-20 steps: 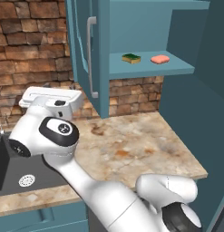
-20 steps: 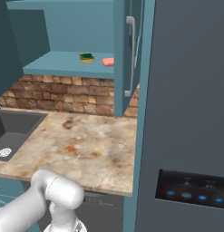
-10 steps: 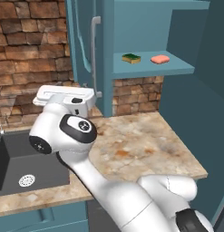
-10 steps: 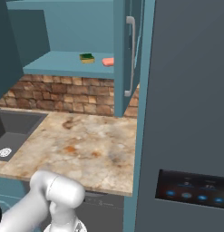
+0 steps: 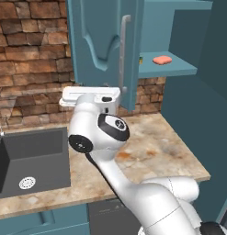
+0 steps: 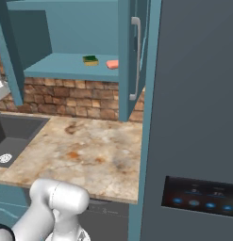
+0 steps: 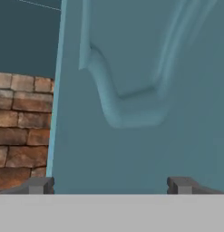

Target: Pick up the sponge and bar soap from the sink, and place them back in the cabinet, and close the cabinet doors.

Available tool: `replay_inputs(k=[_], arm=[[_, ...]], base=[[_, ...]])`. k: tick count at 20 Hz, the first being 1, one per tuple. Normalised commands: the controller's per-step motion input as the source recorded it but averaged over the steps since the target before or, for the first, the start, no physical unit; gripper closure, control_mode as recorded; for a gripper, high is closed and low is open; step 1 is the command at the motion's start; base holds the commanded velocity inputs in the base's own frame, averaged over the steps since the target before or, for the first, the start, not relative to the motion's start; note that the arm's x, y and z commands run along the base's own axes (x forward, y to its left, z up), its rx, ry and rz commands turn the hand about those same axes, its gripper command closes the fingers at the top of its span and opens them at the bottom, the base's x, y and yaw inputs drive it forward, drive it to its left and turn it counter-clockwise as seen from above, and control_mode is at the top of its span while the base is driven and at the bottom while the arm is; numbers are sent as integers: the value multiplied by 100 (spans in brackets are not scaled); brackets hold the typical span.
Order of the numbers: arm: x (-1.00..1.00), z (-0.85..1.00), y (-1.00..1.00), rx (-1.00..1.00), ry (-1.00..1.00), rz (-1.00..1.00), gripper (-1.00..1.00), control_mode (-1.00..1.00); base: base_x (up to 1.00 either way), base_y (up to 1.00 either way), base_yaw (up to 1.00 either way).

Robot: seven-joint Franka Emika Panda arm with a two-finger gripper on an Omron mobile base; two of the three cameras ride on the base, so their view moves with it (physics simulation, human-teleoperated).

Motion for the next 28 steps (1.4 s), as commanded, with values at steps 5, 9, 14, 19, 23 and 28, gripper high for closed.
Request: replay_inputs(k=[5,9,14,19,23,28], arm=[[0,-1,-74,0,0,8,-100,-100],[4,-7,-56,0,0,4,-100,-100],[22,-4,-50,0,0,1,-100,-100],[34,0,-45,4,-1,0,-100,-100],[42,0,-36,3,-1,0,-100,-100],[52,0,-27,3,0,0,-100,-100]], base=[[0,0,0],[0,0,0],[0,0,0],[0,0,0],[0,0,0],[0,0,0]])
